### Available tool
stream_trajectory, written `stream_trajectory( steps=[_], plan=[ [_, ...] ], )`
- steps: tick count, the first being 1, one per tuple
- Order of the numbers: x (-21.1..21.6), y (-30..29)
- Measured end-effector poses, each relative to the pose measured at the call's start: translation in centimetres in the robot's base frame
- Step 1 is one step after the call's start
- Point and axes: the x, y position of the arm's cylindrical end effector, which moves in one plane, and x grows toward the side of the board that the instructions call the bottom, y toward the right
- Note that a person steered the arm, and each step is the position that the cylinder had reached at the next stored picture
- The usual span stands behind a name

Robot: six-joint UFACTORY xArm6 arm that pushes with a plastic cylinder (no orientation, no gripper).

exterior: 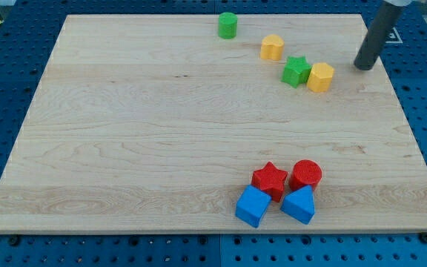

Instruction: Move the yellow hexagon diagonally to the top right of the red star

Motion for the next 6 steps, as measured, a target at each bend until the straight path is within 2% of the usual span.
stream_trajectory(
  steps=[1, 2, 3, 4, 5, 6],
  plan=[
    [1.7, -2.5],
    [6.2, -2.6],
    [7.9, -2.2],
    [2.8, -0.8],
    [-0.5, -2.6],
    [0.4, -5.8]
  ],
)
